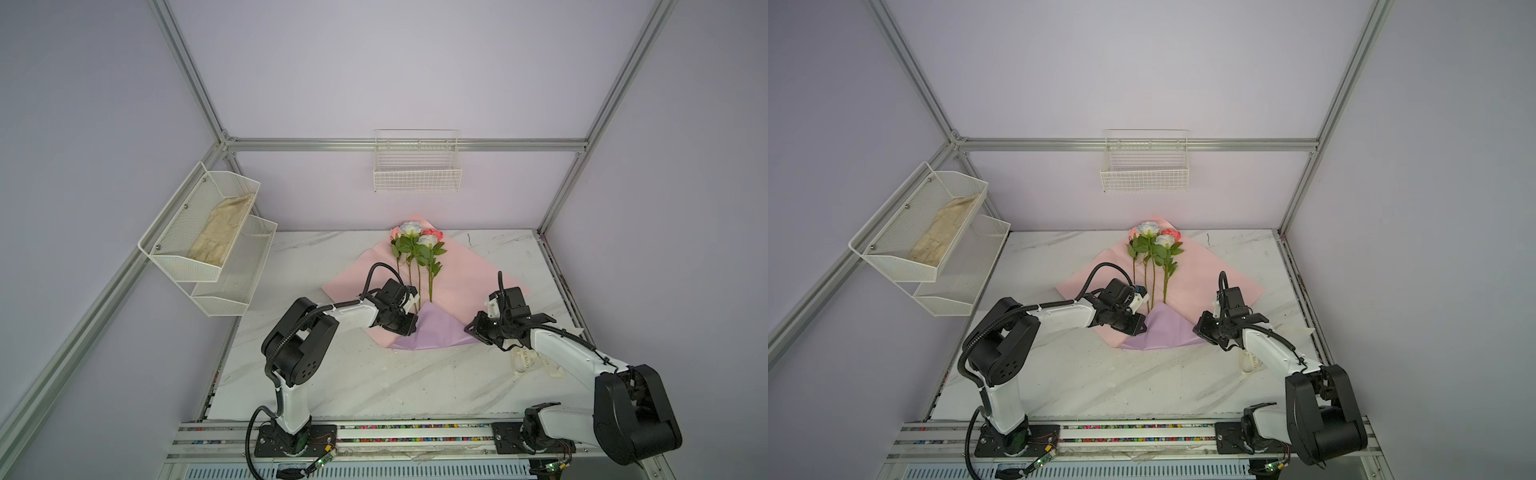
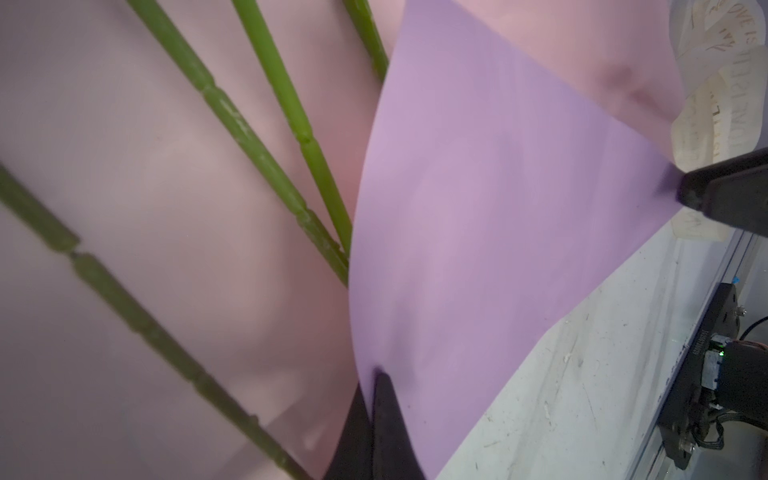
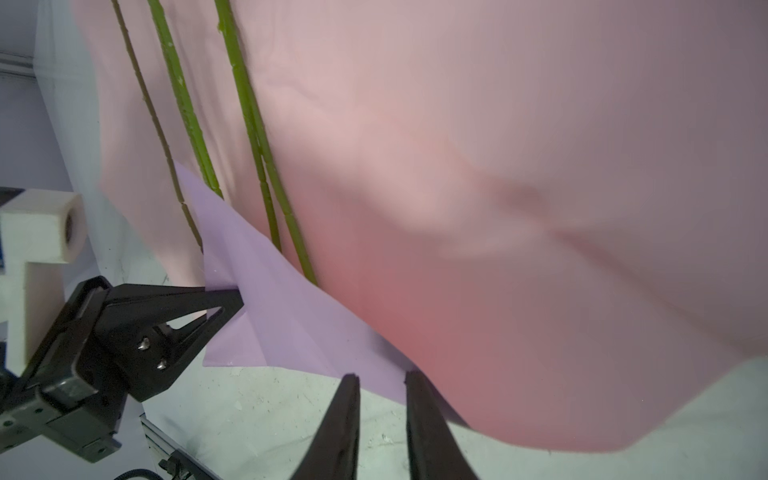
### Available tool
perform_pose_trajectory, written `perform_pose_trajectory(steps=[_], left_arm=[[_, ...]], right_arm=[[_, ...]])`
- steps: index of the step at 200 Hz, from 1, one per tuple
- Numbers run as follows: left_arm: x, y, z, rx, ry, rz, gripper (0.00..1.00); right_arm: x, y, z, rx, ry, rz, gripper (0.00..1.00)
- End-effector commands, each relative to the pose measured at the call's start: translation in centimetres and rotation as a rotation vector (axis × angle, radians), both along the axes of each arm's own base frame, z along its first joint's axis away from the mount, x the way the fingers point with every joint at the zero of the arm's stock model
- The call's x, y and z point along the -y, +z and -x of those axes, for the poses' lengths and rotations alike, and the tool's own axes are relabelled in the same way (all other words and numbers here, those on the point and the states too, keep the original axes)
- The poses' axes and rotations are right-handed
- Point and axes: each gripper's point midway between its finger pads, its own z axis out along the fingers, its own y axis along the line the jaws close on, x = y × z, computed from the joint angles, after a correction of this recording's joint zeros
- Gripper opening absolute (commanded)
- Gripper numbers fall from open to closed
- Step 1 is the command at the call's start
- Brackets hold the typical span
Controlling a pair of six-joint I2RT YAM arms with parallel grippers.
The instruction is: Tie the bouquet of fake flowers
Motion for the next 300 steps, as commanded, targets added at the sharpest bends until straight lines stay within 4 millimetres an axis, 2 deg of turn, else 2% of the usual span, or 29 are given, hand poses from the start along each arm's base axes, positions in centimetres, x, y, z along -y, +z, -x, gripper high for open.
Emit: perform_pose_trajectory(steps=[1, 27, 45, 68, 95, 103, 121, 132, 163, 183, 191, 205, 216, 226, 240, 250, 277, 300], left_arm=[[1.2, 3.5, -2.4, 0.066, 0.031, 0.053, 0.00], [0.6, 2.7, -1.8, 0.048, 0.042, 0.035, 0.00], [0.1, 2.3, -1.5, 0.041, 0.051, 0.024, 0.00], [0.1, 2.2, -1.5, 0.038, 0.049, 0.029, 0.00], [0.1, 2.2, -1.6, 0.040, 0.058, 0.027, 0.00], [0.1, 2.3, -1.6, 0.038, 0.059, 0.029, 0.00], [0.0, 2.2, -1.7, 0.036, 0.068, 0.027, 0.00], [0.0, 2.1, -1.7, 0.032, 0.072, 0.026, 0.00], [0.0, 1.9, -1.5, 0.024, 0.071, 0.026, 0.00], [0.0, 2.1, -1.5, 0.025, 0.068, 0.028, 0.00], [-0.1, 2.2, -1.4, 0.024, 0.066, 0.029, 0.00], [-0.1, 2.7, -1.3, 0.033, 0.065, 0.034, 0.00], [-0.4, 3.4, -1.3, 0.039, 0.076, 0.027, 0.06], [-0.9, 4.2, -1.4, 0.054, 0.100, 0.015, 0.21], [-1.8, 5.8, -1.5, 0.088, 0.133, -0.003, 0.33], [-2.5, 6.9, -1.3, 0.109, 0.153, -0.009, 0.46], [-2.4, 10.0, 0.1, 0.126, 0.153, 0.066, 0.48], [-0.5, 10.6, 2.8, 0.072, 0.064, 0.156, 0.39]], right_arm=[[1.0, -1.0, 0.1, -0.023, -0.009, 0.064, 0.23], [2.7, -2.5, 0.0, -0.057, -0.035, 0.176, 0.23], [2.7, -3.3, 0.1, -0.078, -0.029, 0.180, 0.23], [2.5, -3.3, -0.1, -0.072, -0.024, 0.173, 0.24], [2.2, -1.6, -0.8, -0.038, -0.017, 0.164, 0.26], [1.8, 0.1, -1.1, 0.011, -0.013, 0.139, 0.26], [0.0, 2.2, -1.0, 0.071, 0.039, 0.062, 0.25], [-1.4, 2.6, -0.5, 0.079, 0.084, 0.017, 0.24], [-3.7, 0.5, 1.1, 0.012, 0.164, 0.040, 0.20], [-2.4, -1.0, 0.9, -0.017, 0.109, 0.132, 0.16], [-1.6, -2.1, 0.8, -0.045, 0.092, 0.178, 0.16], [-1.1, -2.9, 0.6, -0.054, 0.081, 0.215, 0.14], [-0.7, -3.6, 0.6, -0.071, 0.074, 0.243, 0.14], [-0.6, -4.1, 0.7, -0.085, 0.075, 0.253, 0.14], [-0.5, -4.6, 0.9, -0.100, 0.081, 0.259, 0.14], [-0.6, -4.7, 0.9, -0.102, 0.085, 0.254, 0.14], [-0.8, -4.7, 1.0, -0.103, 0.088, 0.245, 0.14], [-0.9, -4.8, 1.0, -0.102, 0.084, 0.238, 0.14]])
